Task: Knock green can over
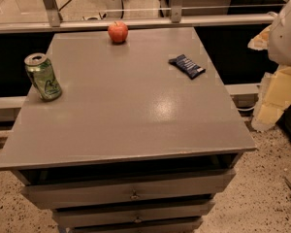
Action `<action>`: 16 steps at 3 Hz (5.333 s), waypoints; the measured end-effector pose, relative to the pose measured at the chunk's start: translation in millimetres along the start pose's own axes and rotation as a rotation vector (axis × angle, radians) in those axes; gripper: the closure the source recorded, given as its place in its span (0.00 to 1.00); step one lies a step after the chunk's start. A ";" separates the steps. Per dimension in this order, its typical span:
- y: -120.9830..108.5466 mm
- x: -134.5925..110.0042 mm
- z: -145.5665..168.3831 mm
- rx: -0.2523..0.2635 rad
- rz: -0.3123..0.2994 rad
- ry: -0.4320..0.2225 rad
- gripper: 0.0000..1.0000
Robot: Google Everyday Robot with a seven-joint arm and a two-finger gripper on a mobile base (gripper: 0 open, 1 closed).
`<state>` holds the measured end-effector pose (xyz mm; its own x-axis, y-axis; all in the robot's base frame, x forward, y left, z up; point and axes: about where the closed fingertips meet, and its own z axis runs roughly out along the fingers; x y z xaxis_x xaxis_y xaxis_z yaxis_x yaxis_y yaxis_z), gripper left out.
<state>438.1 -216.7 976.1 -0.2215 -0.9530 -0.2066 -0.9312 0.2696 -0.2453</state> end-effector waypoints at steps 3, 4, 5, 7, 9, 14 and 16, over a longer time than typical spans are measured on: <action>-1.8 -109.6 60.1 -0.036 -0.031 -0.283 0.00; 11.0 -187.9 80.7 -0.073 -0.054 -0.458 0.00; 11.3 -201.6 77.8 -0.063 -0.056 -0.491 0.00; 12.3 -228.4 95.0 -0.079 -0.066 -0.558 0.00; 0.8 -366.0 174.3 -0.132 -0.098 -0.910 0.00; -19.5 -479.8 210.3 -0.253 0.023 -1.164 0.72; -44.4 -424.4 186.5 -0.149 0.006 -1.029 1.00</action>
Offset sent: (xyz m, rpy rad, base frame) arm 0.0459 0.0898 -0.0360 0.2517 -0.0573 0.0797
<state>627.5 201.6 898.1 0.0627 -0.3540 -0.9331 -0.9727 0.1876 -0.1365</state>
